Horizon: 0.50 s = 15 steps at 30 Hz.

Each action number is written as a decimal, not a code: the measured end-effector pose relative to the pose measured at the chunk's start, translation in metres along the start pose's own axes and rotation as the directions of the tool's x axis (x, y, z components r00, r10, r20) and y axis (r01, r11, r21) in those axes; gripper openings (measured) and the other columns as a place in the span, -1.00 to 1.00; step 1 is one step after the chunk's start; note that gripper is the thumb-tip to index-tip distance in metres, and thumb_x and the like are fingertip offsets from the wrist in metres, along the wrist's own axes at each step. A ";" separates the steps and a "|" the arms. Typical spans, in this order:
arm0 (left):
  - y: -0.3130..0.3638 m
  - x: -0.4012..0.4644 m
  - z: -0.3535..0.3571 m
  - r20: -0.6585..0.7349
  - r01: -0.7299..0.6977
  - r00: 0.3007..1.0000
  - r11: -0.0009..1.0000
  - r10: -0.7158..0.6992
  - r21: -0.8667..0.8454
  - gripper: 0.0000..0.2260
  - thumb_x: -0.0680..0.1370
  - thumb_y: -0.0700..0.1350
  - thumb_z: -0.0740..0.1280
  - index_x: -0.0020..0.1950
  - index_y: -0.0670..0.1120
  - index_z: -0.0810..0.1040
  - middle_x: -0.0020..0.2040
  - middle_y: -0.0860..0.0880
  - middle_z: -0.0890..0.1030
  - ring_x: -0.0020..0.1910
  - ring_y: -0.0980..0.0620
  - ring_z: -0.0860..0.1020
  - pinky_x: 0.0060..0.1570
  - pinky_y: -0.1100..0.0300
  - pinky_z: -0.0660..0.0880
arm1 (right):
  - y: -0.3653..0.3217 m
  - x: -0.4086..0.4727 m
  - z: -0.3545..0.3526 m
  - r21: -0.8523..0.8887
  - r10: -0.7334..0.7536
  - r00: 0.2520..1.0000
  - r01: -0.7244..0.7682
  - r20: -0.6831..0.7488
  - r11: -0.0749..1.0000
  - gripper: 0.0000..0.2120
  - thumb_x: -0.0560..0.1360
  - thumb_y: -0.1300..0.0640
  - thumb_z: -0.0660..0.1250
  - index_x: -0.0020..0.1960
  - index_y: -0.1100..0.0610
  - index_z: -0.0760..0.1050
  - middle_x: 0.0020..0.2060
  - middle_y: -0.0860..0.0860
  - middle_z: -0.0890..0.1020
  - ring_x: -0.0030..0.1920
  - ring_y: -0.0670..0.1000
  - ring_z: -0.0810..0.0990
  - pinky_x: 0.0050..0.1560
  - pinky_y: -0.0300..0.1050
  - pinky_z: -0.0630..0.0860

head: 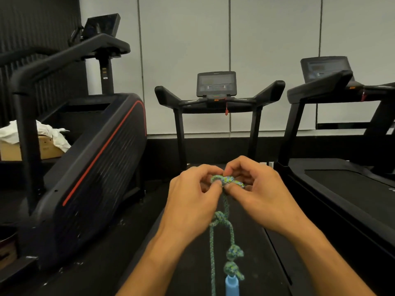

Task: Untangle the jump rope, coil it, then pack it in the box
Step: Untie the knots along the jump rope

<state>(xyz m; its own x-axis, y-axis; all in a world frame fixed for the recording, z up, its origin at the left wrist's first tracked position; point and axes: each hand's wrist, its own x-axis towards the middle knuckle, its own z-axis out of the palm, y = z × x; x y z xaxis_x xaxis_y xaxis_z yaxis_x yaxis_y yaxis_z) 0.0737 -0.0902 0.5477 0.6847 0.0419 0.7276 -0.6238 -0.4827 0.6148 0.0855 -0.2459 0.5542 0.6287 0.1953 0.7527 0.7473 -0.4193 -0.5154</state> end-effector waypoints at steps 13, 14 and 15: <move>0.003 -0.001 0.008 -0.072 0.159 0.979 0.942 -0.188 -0.295 -0.88 0.60 -0.26 0.29 -0.03 -0.06 0.57 -0.20 -0.04 0.67 -0.30 0.07 0.69 -0.26 0.20 0.65 | -0.005 -0.002 -0.002 0.035 0.001 1.000 0.000 -0.009 0.999 -0.73 0.46 0.30 0.43 -0.11 -0.09 0.55 -0.14 -0.07 0.68 -0.10 -0.03 0.69 -0.09 0.14 0.66; 0.001 0.000 0.007 -0.051 0.143 0.985 0.952 -0.163 -0.272 -0.86 0.59 -0.25 0.29 0.00 -0.03 0.58 -0.21 -0.02 0.67 -0.29 0.07 0.69 -0.22 0.13 0.67 | -0.004 -0.002 -0.002 0.041 0.008 1.000 -0.008 -0.007 0.999 -0.73 0.46 0.30 0.43 -0.10 -0.09 0.55 -0.14 -0.07 0.68 -0.10 -0.03 0.70 -0.09 0.15 0.65; -0.001 0.001 0.005 -0.022 0.125 0.991 0.963 -0.134 -0.238 -0.83 0.58 -0.24 0.31 0.04 0.00 0.60 -0.22 0.00 0.67 -0.29 0.07 0.69 -0.18 0.06 0.68 | -0.003 -0.001 -0.002 0.048 0.016 1.000 -0.016 -0.007 0.999 -0.74 0.46 0.30 0.43 -0.10 -0.08 0.56 -0.15 -0.07 0.68 -0.10 -0.02 0.70 -0.09 0.16 0.65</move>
<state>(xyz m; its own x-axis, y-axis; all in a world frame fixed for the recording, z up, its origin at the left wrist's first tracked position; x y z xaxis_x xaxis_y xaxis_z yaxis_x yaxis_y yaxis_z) 0.0772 -0.0943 0.5466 0.7537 0.1254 0.6451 -0.6048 -0.2516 0.7556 0.0817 -0.2464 0.5556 0.6393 0.1823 0.7470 0.7466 -0.3795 -0.5464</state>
